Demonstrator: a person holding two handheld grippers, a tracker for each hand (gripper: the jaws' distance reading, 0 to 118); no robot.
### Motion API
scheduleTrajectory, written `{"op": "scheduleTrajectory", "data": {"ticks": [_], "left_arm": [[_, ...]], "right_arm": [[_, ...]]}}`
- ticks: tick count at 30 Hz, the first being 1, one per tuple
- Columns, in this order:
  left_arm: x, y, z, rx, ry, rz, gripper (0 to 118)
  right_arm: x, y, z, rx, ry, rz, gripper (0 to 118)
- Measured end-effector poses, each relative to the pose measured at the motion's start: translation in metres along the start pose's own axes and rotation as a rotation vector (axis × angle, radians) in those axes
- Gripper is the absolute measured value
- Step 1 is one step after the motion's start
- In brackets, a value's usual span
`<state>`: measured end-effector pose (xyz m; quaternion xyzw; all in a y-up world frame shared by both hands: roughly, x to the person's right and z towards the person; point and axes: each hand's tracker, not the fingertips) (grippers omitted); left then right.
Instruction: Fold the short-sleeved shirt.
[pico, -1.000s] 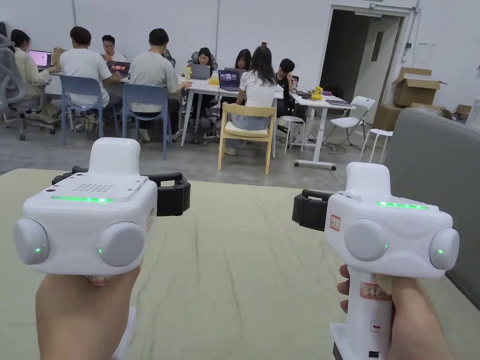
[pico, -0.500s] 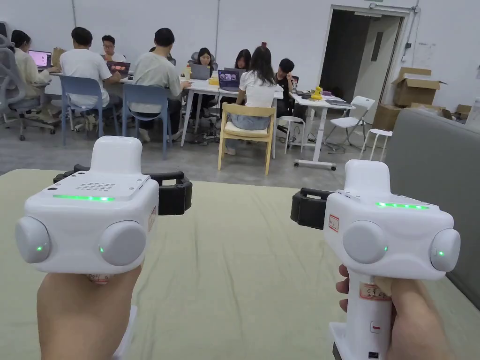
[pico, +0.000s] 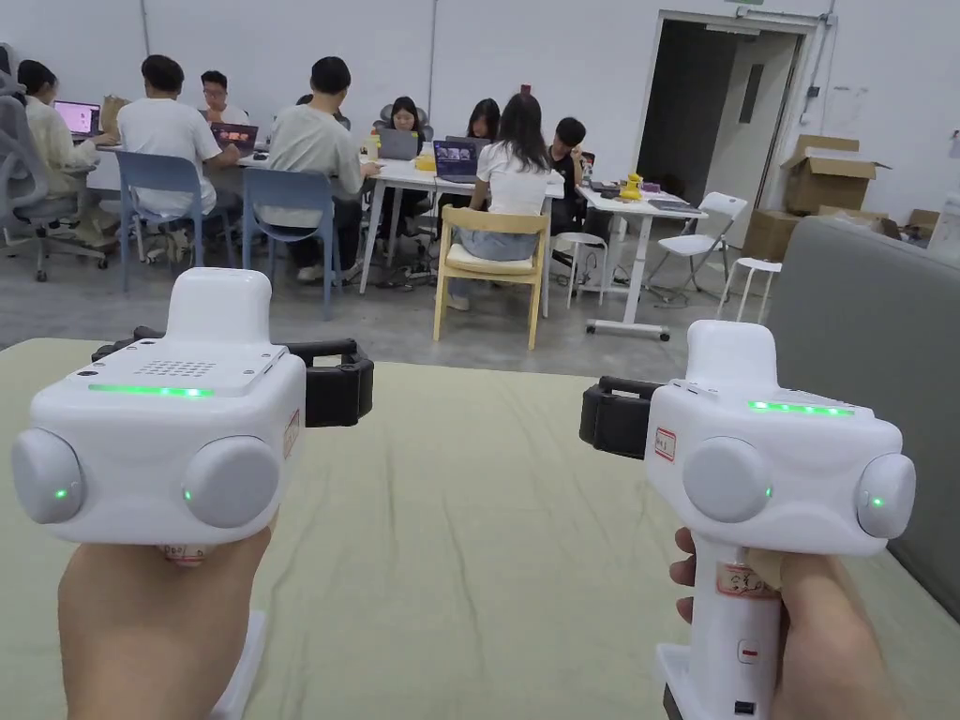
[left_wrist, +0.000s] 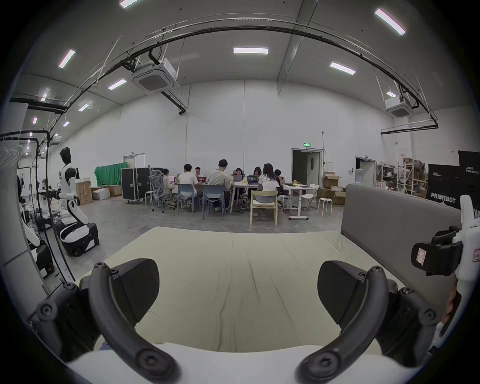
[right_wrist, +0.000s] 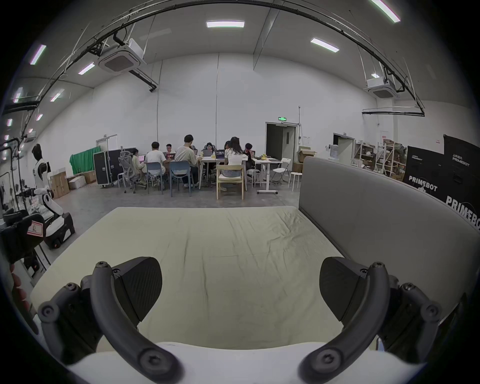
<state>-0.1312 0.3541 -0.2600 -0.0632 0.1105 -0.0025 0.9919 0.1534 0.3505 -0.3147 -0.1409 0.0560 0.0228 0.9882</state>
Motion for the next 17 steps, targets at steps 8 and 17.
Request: {"op": "scheduleTrajectory", "data": {"ticks": [8,17], "left_arm": [[-0.001,-0.0007,-0.0018,-0.005,0.004,-0.001,118],[-0.0017,0.0011,-0.0013,-0.001,0.011,-0.004,118]], "right_arm": [[-0.0009,-0.0007,-0.0019,0.0,-0.002,0.007,118],[-0.0023,-0.0018,-0.0039,-0.013,0.001,0.011,118]]}}
